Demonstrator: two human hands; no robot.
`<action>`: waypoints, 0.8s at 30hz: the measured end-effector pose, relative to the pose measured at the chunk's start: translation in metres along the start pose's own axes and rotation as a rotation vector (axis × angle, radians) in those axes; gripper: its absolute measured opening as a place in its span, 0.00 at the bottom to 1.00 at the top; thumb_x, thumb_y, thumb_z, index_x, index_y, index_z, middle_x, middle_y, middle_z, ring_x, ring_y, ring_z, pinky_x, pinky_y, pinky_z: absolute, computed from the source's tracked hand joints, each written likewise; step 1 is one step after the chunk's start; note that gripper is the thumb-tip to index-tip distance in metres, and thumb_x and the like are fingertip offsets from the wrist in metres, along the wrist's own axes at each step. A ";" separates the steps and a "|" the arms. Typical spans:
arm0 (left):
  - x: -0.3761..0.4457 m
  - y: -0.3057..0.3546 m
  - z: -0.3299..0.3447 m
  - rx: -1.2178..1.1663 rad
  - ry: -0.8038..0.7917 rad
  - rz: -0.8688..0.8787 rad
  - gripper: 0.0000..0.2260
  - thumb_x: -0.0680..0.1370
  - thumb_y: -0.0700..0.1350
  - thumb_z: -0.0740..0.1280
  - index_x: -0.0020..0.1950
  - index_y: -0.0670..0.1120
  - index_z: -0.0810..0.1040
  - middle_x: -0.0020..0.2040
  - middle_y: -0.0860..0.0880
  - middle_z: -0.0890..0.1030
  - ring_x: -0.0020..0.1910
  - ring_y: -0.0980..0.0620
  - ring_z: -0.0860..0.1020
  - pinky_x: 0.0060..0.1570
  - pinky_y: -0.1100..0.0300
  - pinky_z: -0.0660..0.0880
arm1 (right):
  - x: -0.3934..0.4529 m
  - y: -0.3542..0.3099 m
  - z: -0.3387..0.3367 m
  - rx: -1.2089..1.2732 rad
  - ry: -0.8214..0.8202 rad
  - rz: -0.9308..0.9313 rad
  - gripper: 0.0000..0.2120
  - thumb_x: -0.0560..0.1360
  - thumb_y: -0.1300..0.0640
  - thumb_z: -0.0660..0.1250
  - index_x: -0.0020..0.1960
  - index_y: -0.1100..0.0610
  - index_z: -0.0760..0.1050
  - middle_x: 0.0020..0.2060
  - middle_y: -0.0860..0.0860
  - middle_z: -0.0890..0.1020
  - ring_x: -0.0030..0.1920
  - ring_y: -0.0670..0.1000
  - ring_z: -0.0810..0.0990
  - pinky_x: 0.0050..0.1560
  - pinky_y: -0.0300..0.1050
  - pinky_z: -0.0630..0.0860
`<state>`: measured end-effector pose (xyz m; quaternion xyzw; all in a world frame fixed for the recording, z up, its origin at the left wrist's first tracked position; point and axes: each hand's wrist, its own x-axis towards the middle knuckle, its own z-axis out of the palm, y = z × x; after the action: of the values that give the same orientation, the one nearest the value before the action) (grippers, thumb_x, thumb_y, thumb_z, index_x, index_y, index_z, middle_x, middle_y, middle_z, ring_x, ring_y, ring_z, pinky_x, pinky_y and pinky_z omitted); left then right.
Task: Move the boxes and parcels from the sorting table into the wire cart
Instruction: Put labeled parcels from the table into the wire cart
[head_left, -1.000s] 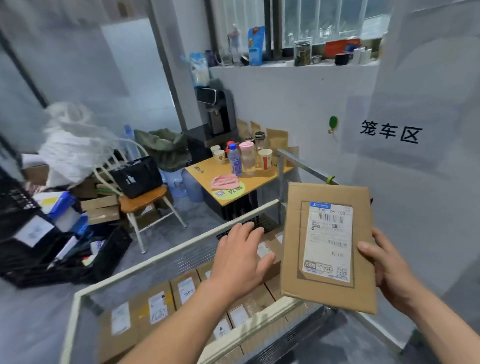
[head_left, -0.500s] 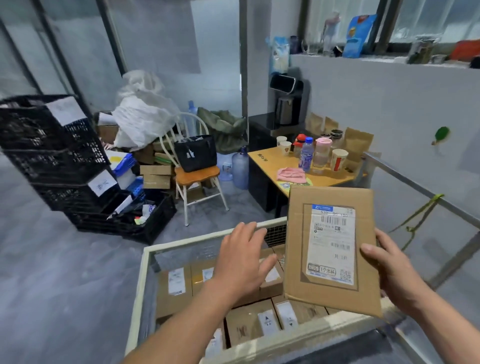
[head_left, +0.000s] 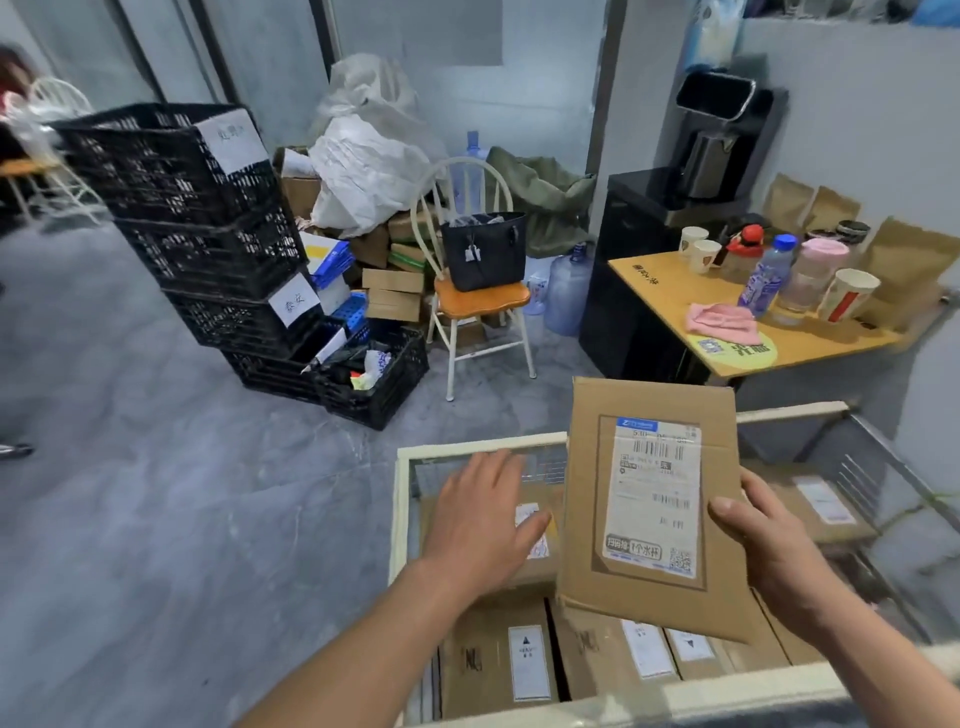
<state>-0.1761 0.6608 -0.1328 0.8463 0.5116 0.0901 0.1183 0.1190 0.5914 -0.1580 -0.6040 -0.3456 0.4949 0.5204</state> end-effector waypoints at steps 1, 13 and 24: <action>-0.001 -0.010 0.004 0.000 -0.010 -0.025 0.28 0.82 0.61 0.58 0.78 0.48 0.62 0.77 0.51 0.65 0.75 0.50 0.62 0.73 0.52 0.60 | 0.007 0.006 0.009 -0.007 -0.022 0.021 0.28 0.72 0.54 0.73 0.70 0.47 0.72 0.55 0.54 0.86 0.53 0.61 0.85 0.53 0.65 0.79; -0.026 -0.095 0.092 0.019 -0.255 -0.356 0.32 0.79 0.63 0.48 0.77 0.47 0.63 0.75 0.49 0.67 0.73 0.48 0.64 0.71 0.48 0.63 | 0.097 0.129 0.090 -0.139 -0.265 0.316 0.26 0.72 0.49 0.74 0.68 0.39 0.73 0.53 0.51 0.87 0.51 0.57 0.86 0.48 0.58 0.79; -0.045 -0.119 0.213 -0.095 -0.423 -0.413 0.19 0.83 0.49 0.57 0.73 0.46 0.68 0.69 0.48 0.71 0.67 0.48 0.69 0.64 0.53 0.69 | 0.117 0.245 0.099 -0.156 -0.315 0.556 0.37 0.61 0.40 0.74 0.70 0.38 0.72 0.55 0.47 0.86 0.53 0.55 0.86 0.46 0.54 0.80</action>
<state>-0.2395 0.6515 -0.3723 0.7178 0.6321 -0.0906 0.2777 0.0321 0.6755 -0.4204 -0.6294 -0.2805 0.6774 0.2575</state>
